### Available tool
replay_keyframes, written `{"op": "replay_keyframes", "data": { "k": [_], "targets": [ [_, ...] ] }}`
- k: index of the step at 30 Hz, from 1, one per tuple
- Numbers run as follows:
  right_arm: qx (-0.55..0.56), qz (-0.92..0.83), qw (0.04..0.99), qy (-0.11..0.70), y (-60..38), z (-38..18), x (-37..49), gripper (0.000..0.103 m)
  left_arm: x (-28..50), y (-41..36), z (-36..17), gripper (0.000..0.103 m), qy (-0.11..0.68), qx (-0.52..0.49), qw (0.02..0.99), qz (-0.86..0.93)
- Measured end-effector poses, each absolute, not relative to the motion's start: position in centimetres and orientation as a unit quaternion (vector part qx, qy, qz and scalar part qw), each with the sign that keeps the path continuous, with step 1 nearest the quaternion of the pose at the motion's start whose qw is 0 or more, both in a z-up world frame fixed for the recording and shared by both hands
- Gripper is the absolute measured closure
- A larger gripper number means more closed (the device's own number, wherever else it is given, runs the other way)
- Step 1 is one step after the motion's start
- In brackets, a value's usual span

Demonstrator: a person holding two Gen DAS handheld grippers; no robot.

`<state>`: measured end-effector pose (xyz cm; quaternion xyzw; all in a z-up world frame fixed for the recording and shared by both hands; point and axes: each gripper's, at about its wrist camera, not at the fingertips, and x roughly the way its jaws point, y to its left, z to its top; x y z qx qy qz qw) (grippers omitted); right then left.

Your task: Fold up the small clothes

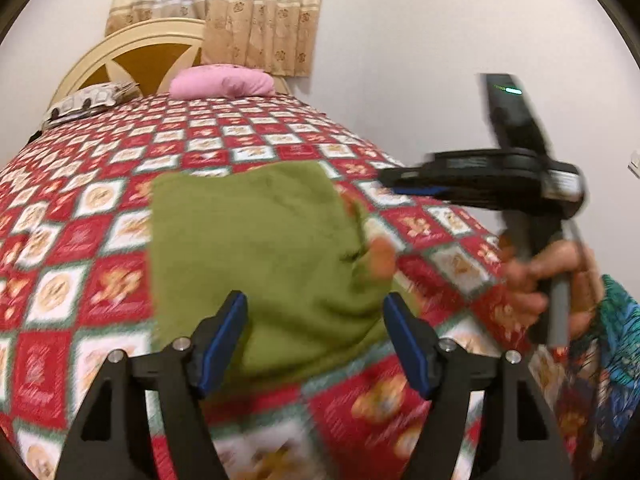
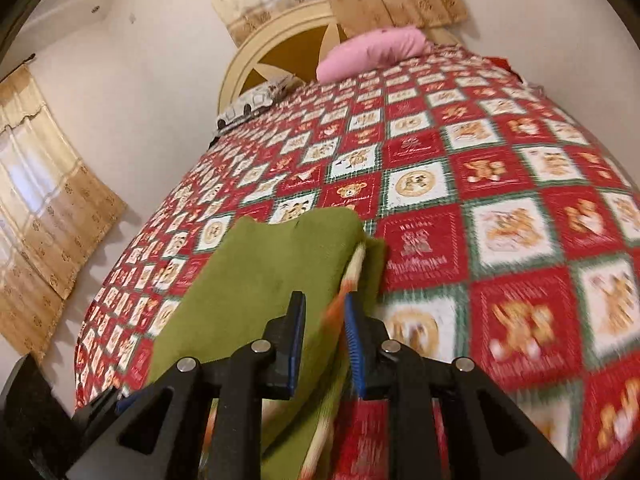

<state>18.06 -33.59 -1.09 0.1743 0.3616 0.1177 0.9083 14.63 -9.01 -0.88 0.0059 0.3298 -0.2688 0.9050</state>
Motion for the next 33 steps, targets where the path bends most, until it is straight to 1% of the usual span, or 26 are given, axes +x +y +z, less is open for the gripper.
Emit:
{"op": "replay_keyframes", "data": {
  "k": [1,2,3,4,5,6,8,12,15,16,18,19,22,23,24,26,27,31,33],
  "targets": [
    [0.173,0.119,0.909,0.361,-33.3,-0.9,17.1,0.082,14.1,-8.0,-1.1,0.03,0.328,0.01,0.908,-0.261],
    [0.172,0.121,0.909,0.36,-32.9,-0.6,15.7,0.077,13.8,-7.3,-1.3,0.03,0.327,0.015,0.911,-0.251],
    [0.172,0.12,0.91,0.356,-32.4,-0.4,14.4,0.07,13.7,-6.6,-1.7,0.03,0.33,0.019,0.913,-0.239],
    [0.173,0.122,0.912,0.352,-32.1,-0.3,13.7,0.065,13.6,-5.9,-2.3,0.03,0.34,0.019,0.913,-0.226],
    [0.174,0.125,0.913,0.347,-31.6,-0.2,12.9,0.056,13.9,-5.5,-2.7,0.03,0.349,0.015,0.911,-0.219],
    [0.169,0.125,0.916,0.341,-30.7,0.1,12.2,0.053,14.0,-5.2,-3.0,0.03,0.356,0.009,0.91,-0.213],
    [0.143,0.126,0.924,0.331,-29.0,0.4,11.7,0.053,14.4,-4.9,-3.6,0.03,0.366,0.008,0.908,-0.204],
    [0.029,0.138,0.932,0.334,-23.6,1.2,12.2,0.053,15.1,-5.7,-4.8,0.03,0.385,0.052,0.906,-0.169],
    [-0.019,0.15,0.927,0.343,-21.1,1.0,13.4,0.053,15.9,-5.5,-5.0,0.03,0.388,0.043,0.908,-0.151],
    [-0.024,0.145,0.926,0.349,-21.0,0.6,14.0,0.053,16.5,-5.2,-5.0,0.03,0.392,0.022,0.908,-0.146],
    [-0.012,0.137,0.916,0.378,-21.7,-0.9,15.6,0.06,17.1,-4.2,-5.0,0.028,0.401,-0.012,0.905,-0.142],
    [0.001,0.135,0.91,0.391,-22.4,-1.7,16.1,0.06,17.5,-3.5,-5.0,0.028,0.405,-0.032,0.903,-0.14],
    [0.033,0.107,0.895,0.432,-25.2,-4.7,15.4,0.062,17.6,-1.7,-5.6,0.035,0.41,-0.067,0.897,-0.15],
    [0.038,0.099,0.893,0.438,-25.9,-5.2,15.0,0.07,17.5,-1.2,-5.8,0.037,0.412,-0.077,0.895,-0.156],
    [0.063,0.093,0.89,0.442,-27.2,-6.2,14.1,0.08,17.4,-0.8,-6.0,0.037,0.412,-0.088,0.892,-0.162],
    [0.139,0.101,0.889,0.424,-29.7,-6.4,12.5,0.081,17.1,-0.7,-6.0,0.037,0.412,-0.088,0.892,-0.164],
    [0.156,0.094,0.89,0.419,-30.4,-6.1,11.9,0.081,17.1,-0.9,-6.0,0.037,0.41,-0.083,0.894,-0.163],
    [0.145,0.075,0.904,0.396,-30.4,-4.2,10.8,0.08,16.7,-1.2,-5.8,0.035,0.406,-0.066,0.898,-0.157],
    [0.138,0.09,0.915,0.369,-29.7,-2.4,10.5,0.078,16.5,-1.2,-5.8,0.035,0.404,-0.058,0.899,-0.158]
  ]
}}
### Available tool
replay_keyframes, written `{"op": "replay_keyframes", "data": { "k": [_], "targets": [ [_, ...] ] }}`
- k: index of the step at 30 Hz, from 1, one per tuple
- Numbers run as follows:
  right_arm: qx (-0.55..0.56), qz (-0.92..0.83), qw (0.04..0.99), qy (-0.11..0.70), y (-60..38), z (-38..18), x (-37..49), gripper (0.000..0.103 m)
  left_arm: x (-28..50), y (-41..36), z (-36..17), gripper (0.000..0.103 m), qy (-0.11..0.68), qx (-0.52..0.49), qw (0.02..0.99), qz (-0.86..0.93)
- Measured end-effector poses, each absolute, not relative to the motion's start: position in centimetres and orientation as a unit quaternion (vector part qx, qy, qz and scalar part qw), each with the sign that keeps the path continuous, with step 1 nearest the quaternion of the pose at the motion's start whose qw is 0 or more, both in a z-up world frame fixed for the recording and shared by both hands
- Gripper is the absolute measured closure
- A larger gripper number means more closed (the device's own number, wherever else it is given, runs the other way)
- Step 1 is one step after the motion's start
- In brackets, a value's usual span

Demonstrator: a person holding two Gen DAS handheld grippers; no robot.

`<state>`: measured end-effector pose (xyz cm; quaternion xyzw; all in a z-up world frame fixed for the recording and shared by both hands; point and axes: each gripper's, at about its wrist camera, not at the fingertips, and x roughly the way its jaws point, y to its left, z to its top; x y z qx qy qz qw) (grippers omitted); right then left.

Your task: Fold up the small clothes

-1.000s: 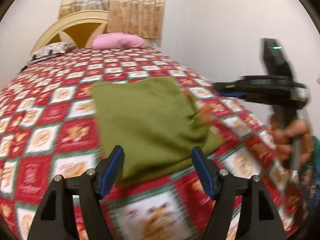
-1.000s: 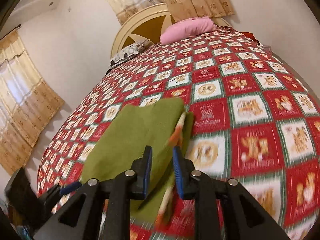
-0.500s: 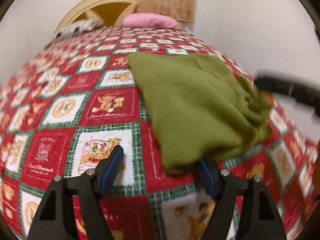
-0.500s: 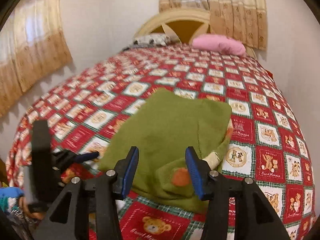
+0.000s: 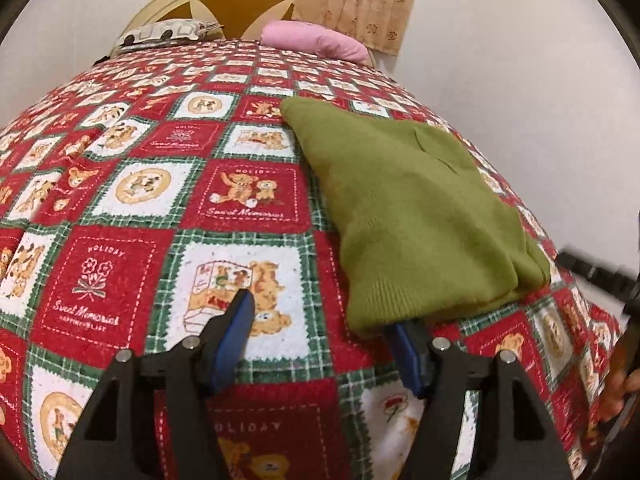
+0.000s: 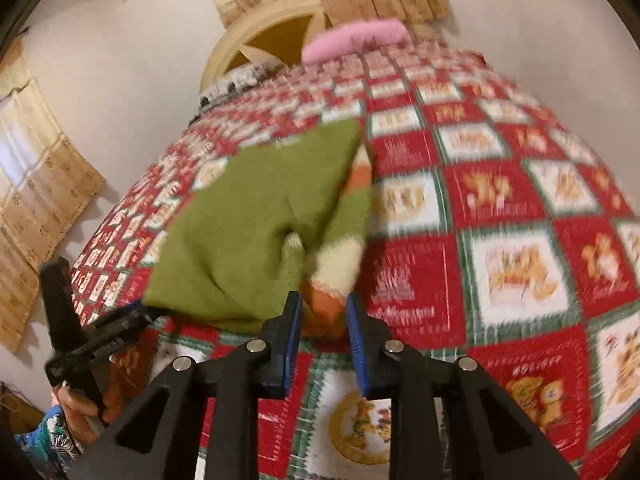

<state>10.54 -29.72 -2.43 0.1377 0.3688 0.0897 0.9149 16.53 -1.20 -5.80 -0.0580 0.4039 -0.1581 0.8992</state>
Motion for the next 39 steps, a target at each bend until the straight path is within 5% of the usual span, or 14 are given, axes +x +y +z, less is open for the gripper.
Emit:
{"op": "replay_keyframes", "data": {
  "k": [1,3,4,8,11,14,17,21,31,34,37,39],
  "targets": [
    [0.136,0.096,0.918,0.359,-29.2,-1.8,10.7,0.076,16.3,-1.2,-5.7,0.035,0.402,-0.054,0.9,-0.16],
    [0.122,0.107,0.926,0.341,-27.9,-0.8,11.3,0.05,15.9,-1.1,-5.6,0.035,0.398,-0.049,0.901,-0.164],
    [0.108,0.105,0.928,0.341,-27.2,-0.8,11.6,0.046,15.6,-1.0,-5.5,0.035,0.395,-0.048,0.902,-0.166],
    [0.018,0.07,0.911,0.406,-24.6,-3.9,14.6,0.046,15.1,-0.4,-4.5,0.036,0.379,-0.06,0.906,-0.179],
    [-0.002,0.07,0.9,0.43,-24.0,-5.6,15.5,0.085,15.5,-0.8,-3.7,0.036,0.37,-0.062,0.908,-0.183],
    [0.102,0.096,0.902,0.409,-26.3,-4.0,15.6,0.097,16.1,-1.2,-3.6,0.036,0.369,-0.08,0.907,-0.19],
    [0.276,0.143,0.878,0.364,-30.6,-2.7,15.8,0.097,16.1,-1.5,-3.5,0.036,0.363,-0.088,0.906,-0.2],
    [0.375,0.131,0.842,0.365,-33.4,-4.4,16.5,0.097,16.0,-0.6,-3.4,0.036,0.354,-0.104,0.901,-0.229],
    [0.3,0.085,0.854,0.417,-32.7,-6.9,15.5,0.096,16.1,0.3,-0.8,0.025,0.31,-0.086,0.916,-0.238],
    [0.235,0.063,0.889,0.387,-31.2,-3.4,15.4,0.089,17.9,-1.3,-1.4,0.025,0.33,-0.079,0.912,-0.228],
    [0.226,0.076,0.904,0.356,-30.6,-1.1,17.3,0.069,19.2,-3.9,-3.8,0.025,0.374,-0.037,0.906,-0.192],
    [0.225,0.072,0.905,0.354,-30.6,-0.9,19.2,0.068,19.5,-4.8,-5.7,0.024,0.406,-0.02,0.896,-0.177]
  ]
}}
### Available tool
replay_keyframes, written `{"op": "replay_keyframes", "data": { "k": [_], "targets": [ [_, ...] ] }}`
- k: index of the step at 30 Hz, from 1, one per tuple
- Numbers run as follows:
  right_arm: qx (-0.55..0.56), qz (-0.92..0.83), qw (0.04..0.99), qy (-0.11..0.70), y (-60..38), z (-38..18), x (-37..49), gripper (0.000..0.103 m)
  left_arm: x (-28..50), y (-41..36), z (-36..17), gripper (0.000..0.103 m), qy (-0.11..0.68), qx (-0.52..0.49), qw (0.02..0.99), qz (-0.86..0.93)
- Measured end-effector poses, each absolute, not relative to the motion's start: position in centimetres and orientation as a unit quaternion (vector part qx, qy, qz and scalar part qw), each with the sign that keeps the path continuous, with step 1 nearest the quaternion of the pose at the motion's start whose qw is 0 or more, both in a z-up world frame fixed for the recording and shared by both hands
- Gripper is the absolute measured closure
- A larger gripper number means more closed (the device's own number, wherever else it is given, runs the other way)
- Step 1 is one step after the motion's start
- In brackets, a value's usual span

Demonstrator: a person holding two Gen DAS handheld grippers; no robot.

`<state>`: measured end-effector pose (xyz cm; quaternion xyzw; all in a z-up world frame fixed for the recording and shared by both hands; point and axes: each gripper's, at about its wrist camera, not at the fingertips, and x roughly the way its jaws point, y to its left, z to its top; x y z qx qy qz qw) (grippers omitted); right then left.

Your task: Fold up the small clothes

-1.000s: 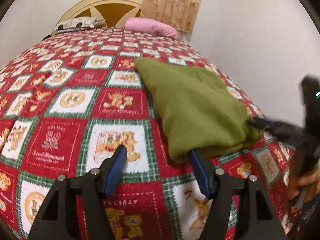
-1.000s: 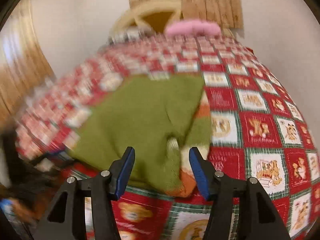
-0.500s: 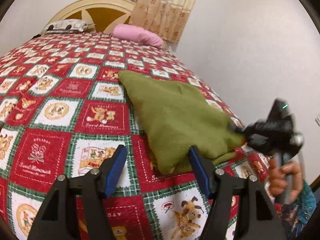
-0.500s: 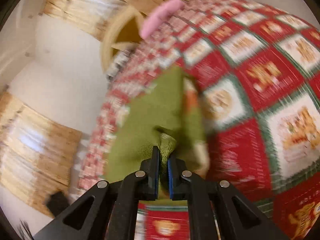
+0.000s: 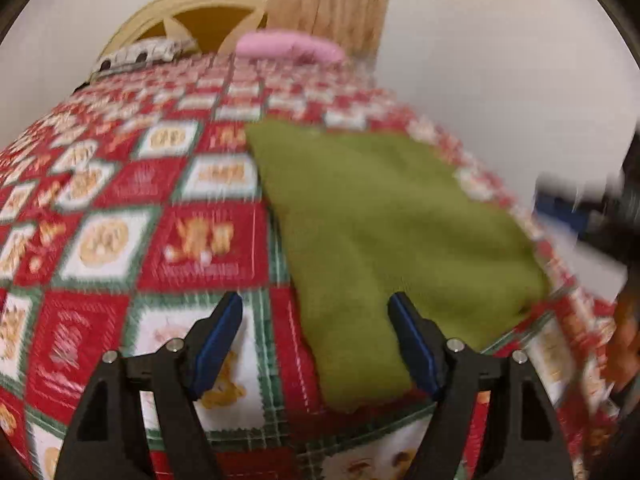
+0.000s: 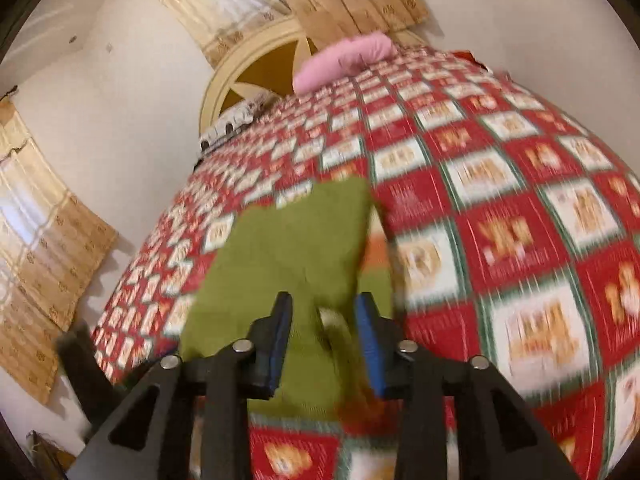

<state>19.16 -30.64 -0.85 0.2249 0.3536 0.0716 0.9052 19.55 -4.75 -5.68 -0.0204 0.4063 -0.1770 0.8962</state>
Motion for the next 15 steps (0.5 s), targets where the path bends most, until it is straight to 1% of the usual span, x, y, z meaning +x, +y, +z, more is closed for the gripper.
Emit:
{"op": "replay_keyframes", "data": {
  "k": [3,6,7,8,9,12,13,14,15],
  "targets": [
    [0.225,0.077,0.896,0.375,-30.8,-2.0,22.0,0.068,19.5,-4.1,-5.8,0.021,0.413,-0.032,0.892,-0.181],
    [0.205,0.085,0.874,0.433,-29.6,-5.0,25.3,0.069,19.6,-3.8,-6.2,0.018,0.417,-0.035,0.89,-0.183],
    [0.176,0.059,0.879,0.44,-29.0,-5.6,25.9,0.076,19.6,-3.7,-6.3,0.018,0.417,-0.038,0.889,-0.185],
    [0.163,0.053,0.882,0.44,-28.8,-5.6,26.1,0.09,19.5,-3.7,-6.4,0.018,0.417,-0.039,0.889,-0.187],
    [0.162,0.057,0.886,0.43,-28.7,-5.2,26.4,0.093,19.4,-3.8,-6.4,0.018,0.416,-0.039,0.889,-0.189],
    [0.16,0.051,0.903,0.395,-29.5,-3.7,26.9,0.094,19.5,-4.1,-6.6,0.016,0.418,-0.04,0.887,-0.193],
    [0.151,0.043,0.908,0.389,-29.8,-3.5,27.2,0.097,19.4,-4.2,-6.6,0.016,0.417,-0.038,0.887,-0.192],
    [0.141,0.033,0.909,0.391,-30.0,-3.8,27.6,0.097,19.4,-4.3,-6.6,0.016,0.417,-0.035,0.888,-0.192],
    [0.137,0.026,0.904,0.404,-30.4,-4.4,27.9,0.1,19.4,-4.5,-6.6,0.015,0.417,-0.031,0.888,-0.191]
  ]
}}
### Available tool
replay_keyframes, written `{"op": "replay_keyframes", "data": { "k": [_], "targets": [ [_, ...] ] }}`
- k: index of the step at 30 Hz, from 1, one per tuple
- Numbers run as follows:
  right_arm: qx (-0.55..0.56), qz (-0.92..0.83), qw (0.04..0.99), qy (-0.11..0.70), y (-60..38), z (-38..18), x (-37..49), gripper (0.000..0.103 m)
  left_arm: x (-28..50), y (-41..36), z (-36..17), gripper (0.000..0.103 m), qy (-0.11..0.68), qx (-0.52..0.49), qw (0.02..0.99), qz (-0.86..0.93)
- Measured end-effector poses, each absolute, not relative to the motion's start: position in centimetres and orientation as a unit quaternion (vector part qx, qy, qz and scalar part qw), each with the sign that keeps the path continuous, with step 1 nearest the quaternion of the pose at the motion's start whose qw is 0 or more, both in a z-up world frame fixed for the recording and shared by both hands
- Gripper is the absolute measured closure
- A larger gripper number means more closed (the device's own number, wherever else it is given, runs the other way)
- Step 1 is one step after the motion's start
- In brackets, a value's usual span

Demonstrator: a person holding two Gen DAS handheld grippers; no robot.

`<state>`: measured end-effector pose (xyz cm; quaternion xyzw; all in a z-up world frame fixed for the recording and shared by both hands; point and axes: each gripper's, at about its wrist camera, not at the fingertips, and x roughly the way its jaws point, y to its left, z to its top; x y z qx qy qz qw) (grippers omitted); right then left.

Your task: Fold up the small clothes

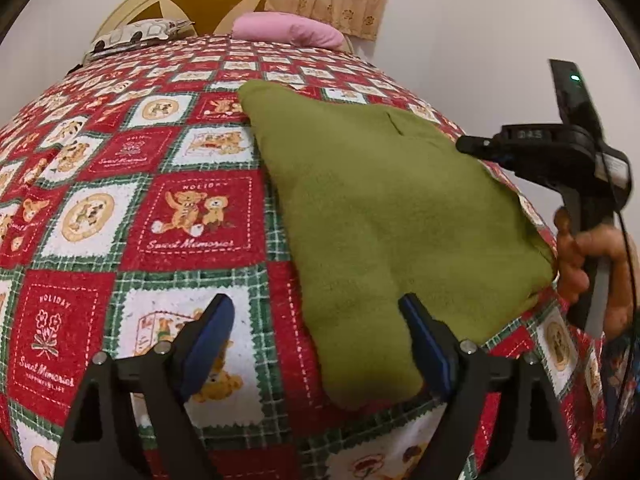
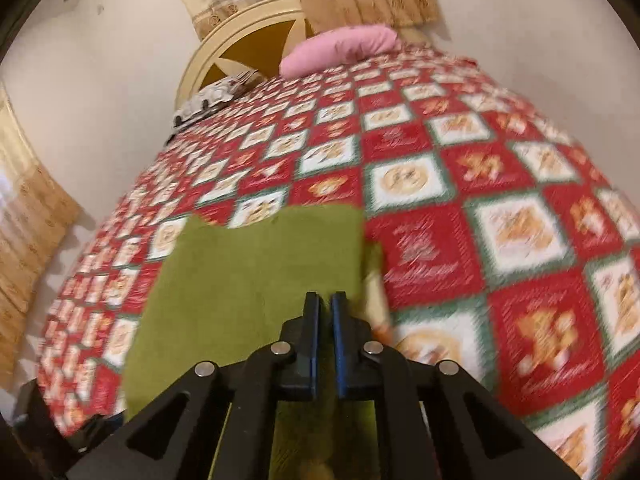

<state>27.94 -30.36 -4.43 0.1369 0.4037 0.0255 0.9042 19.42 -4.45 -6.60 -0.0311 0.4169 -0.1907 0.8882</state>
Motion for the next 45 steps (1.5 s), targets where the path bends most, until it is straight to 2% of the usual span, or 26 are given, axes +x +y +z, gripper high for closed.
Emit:
{"op": "replay_keyframes", "data": {
  "k": [3,7,11,13,14,15,16,17,18,19,24,29,31,32,33,34,36,38,43,45],
  "targets": [
    [0.132,0.004,0.898,0.42,-31.3,-5.4,27.5,0.1,19.5,-4.5,-6.6,0.014,0.417,-0.03,0.888,-0.191],
    [0.176,0.028,0.915,0.362,-31.7,-2.8,23.1,0.099,19.6,-4.4,-6.7,0.011,0.42,-0.033,0.886,-0.193],
    [0.143,0.073,0.92,0.357,-29.4,-1.5,19.3,0.096,19.6,-4.4,-6.7,0.01,0.419,-0.033,0.886,-0.194],
    [0.131,0.077,0.915,0.373,-28.8,-2.1,18.7,0.081,19.7,-4.3,-6.7,0.01,0.42,-0.037,0.886,-0.195],
    [0.121,0.071,0.914,0.382,-28.5,-2.6,18.3,0.059,19.7,-4.3,-6.7,0.009,0.42,-0.037,0.886,-0.195],
    [0.115,0.065,0.915,0.381,-28.2,-2.9,18.3,0.048,19.7,-4.3,-6.7,0.008,0.42,-0.037,0.886,-0.195],
    [0.109,0.059,0.918,0.376,-28.1,-3.3,18.0,0.048,19.7,-4.4,-6.7,0.008,0.42,-0.036,0.885,-0.194],
    [0.111,0.059,0.915,0.385,-27.9,-4.1,18.1,0.057,19.7,-4.4,-6.7,0.007,0.421,-0.036,0.885,-0.194],
    [0.115,0.056,0.906,0.403,-28.0,-5.1,18.4,0.093,19.7,-4.4,-6.7,0.006,0.421,-0.037,0.885,-0.194],
    [0.135,0.049,0.896,0.421,-28.3,-6.3,18.5,0.093,19.7,-4.3,-6.7,0.006,0.421,-0.038,0.885,-0.193],
    [0.229,0.043,0.887,0.399,-30.0,-7.8,16.4,0.093,19.6,-4.2,-6.7,0.005,0.422,-0.038,0.886,-0.19],
    [0.236,0.064,0.883,0.4,-30.3,-7.7,14.8,0.093,19.0,-3.9,-6.4,0.005,0.426,-0.036,0.884,-0.19],
    [0.239,0.065,0.88,0.405,-30.9,-6.4,14.2,0.088,18.3,-2.9,-5.7,0.006,0.42,-0.055,0.883,-0.203],
    [0.234,0.057,0.883,0.404,-31.1,-5.7,13.9,0.08,17.9,-2.3,-5.2,0.006,0.414,-0.061,0.884,-0.21],
    [0.222,0.045,0.892,0.391,-31.5,-4.4,13.3,0.068,17.8,-2.0,-4.8,0.006,0.407,-0.061,0.887,-0.211],
    [0.217,0.042,0.898,0.38,-31.7,-3.8,13.1,0.062,17.7,-1.6,-4.0,0.006,0.389,-0.057,0.896,-0.205],
    [0.215,0.04,0.914,0.343,-32.2,-1.9,12.6,0.036,18.5,-1.5,-2.4,0.006,0.364,-0.053,0.91,-0.19],
    [0.214,0.049,0.921,0.323,-32.4,-0.7,13.1,0.031,19.8,-1.9,-1.2,0.006,0.354,-0.059,0.914,-0.192],
    [0.184,0.03,0.92,0.345,-32.1,-1.3,18.3,0.031,25.4,-4.7,0.3,0.007,0.355,-0.074,0.912,-0.192],
    [0.182,0.033,0.914,0.362,-31.9,-2.5,20.4,0.031,27.1,-5.4,-0.3,0.01,0.37,-0.072,0.909,-0.18]
  ]
}}
